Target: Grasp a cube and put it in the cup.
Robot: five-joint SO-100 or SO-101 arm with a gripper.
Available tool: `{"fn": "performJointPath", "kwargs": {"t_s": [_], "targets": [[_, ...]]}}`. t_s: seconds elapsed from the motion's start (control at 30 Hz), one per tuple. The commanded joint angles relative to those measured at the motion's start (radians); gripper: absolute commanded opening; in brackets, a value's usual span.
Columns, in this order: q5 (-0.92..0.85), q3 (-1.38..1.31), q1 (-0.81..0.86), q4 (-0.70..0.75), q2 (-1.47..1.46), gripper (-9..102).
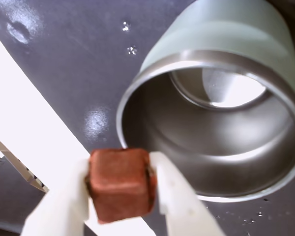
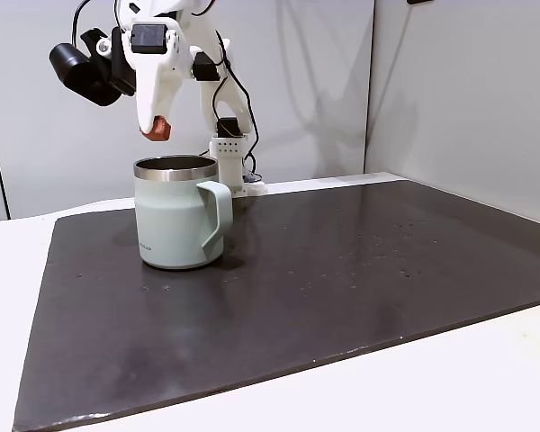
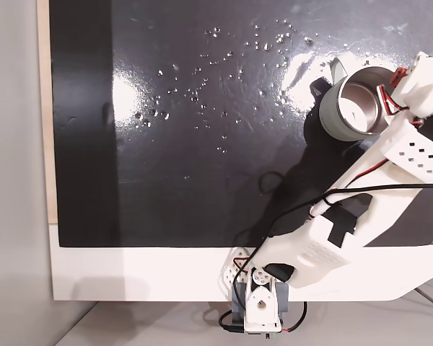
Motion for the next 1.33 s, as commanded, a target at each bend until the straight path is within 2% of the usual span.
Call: {"fn": "performJointPath", "kwargs": {"t_s": [0.0,0.1,0.23,0.33,1.3], "targets": [[-0.014,0.021,-0.015,0.006,0.048,2],[-0.034,0.069,-0.028,0.006,0.064,7],[-0.044,0.123,-0.041,0.006,0.1,23],[-0.038,0.118,-0.041,0.006,0.117,28],[-0.003,0.161,-0.115,0.008,0.25,27]]}}
